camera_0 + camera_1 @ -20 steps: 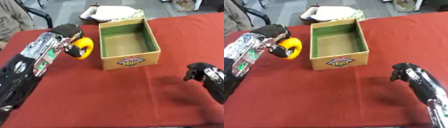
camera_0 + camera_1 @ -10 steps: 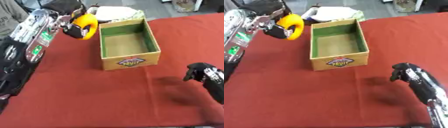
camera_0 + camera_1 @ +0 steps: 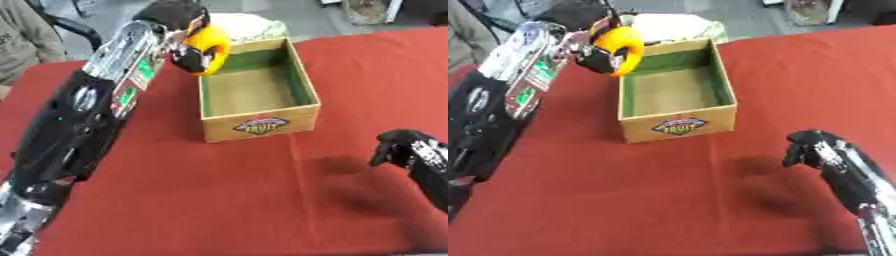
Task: Pick up objects on the table and place them in the box.
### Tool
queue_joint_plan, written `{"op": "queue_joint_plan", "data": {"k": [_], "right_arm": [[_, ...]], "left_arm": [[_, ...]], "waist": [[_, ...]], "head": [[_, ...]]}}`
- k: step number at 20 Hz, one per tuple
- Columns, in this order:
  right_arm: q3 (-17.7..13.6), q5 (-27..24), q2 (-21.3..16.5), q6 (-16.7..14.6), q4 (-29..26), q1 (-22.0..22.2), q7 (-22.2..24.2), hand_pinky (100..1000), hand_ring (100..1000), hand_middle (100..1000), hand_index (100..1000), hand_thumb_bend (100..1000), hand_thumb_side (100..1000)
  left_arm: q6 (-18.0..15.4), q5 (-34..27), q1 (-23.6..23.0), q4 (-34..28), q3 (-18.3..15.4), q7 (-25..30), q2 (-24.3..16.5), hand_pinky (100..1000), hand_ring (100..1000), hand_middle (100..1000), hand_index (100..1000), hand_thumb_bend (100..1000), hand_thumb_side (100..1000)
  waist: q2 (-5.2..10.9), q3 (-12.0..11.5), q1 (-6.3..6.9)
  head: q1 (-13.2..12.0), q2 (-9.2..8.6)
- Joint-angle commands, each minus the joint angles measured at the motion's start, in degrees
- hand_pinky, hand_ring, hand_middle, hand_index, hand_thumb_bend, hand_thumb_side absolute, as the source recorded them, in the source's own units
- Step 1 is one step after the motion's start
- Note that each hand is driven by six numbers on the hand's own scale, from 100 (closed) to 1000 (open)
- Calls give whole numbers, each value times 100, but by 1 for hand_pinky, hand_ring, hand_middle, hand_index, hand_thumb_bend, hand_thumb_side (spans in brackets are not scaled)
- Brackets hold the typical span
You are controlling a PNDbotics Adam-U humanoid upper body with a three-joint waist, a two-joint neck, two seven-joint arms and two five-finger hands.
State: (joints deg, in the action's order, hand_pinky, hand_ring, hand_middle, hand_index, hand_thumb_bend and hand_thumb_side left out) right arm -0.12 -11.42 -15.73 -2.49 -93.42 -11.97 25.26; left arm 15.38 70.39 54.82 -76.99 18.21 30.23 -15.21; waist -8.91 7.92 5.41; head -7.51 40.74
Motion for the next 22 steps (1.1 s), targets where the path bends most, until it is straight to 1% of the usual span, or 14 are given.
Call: {"op": "queue_joint_plan", "data": {"k": [1,5,9,13,14,15,16,17,18,20,21,22], "right_arm": [[16,-12,-19,-6,-101,-98,35,580,539,515,692,100,684],[37,-13,-6,2,-101,-124,57,580,539,515,692,100,684],[59,-20,17,4,-106,-169,80,580,539,514,692,100,682],[71,-24,34,10,-107,-192,92,580,539,515,692,100,683],[73,-23,39,11,-108,-194,96,580,539,514,692,100,682],[73,-20,42,14,-107,-196,96,580,539,515,692,100,682],[72,-19,45,15,-108,-198,96,580,539,515,692,100,681],[70,-20,46,15,-110,-199,94,580,539,514,692,100,681],[67,-20,46,16,-110,-199,91,580,539,514,692,100,681],[64,-19,45,18,-112,-196,87,580,539,514,692,100,681],[61,-18,44,18,-113,-193,85,580,539,514,692,100,681],[58,-16,42,17,-114,-189,81,580,539,514,692,100,681]], "left_arm": [[25,286,222,390,-104,-307,228,544,445,432,540,100,231],[131,568,277,897,-202,-682,543,548,451,441,549,100,230],[279,728,281,1233,-262,-1114,795,554,460,457,565,100,223],[368,812,236,1466,-268,-1558,943,597,516,520,628,100,212],[390,817,217,1527,-271,-1666,966,605,531,538,646,124,214],[409,805,193,1596,-275,-1773,984,620,558,569,694,242,233],[417,772,169,1677,-276,-1925,997,639,585,596,728,333,260],[411,700,139,1785,-280,-2102,1008,663,623,638,780,432,296],[398,595,119,1879,-291,-2264,1015,687,658,672,816,465,404],[372,352,94,1956,-310,-2542,1002,764,732,743,863,504,618],[359,212,87,1942,-311,-2620,978,803,753,758,875,519,662],[355,73,82,1890,-303,-2673,940,815,764,767,878,524,677]], "waist": [[60,25,-52],[35,71,-53],[5,127,-65],[-13,153,-72],[-16,155,-72],[-18,156,-72],[-20,155,-71],[-21,153,-71],[-21,149,-71],[-21,135,-71],[-20,124,-71],[-20,114,-69]], "head": [[-71,-85],[-117,-136],[-177,-191],[-207,-209],[-206,-211],[-205,-210],[-204,-210],[-199,-211],[-193,-210],[-180,-207],[-170,-204],[-163,-202]]}}
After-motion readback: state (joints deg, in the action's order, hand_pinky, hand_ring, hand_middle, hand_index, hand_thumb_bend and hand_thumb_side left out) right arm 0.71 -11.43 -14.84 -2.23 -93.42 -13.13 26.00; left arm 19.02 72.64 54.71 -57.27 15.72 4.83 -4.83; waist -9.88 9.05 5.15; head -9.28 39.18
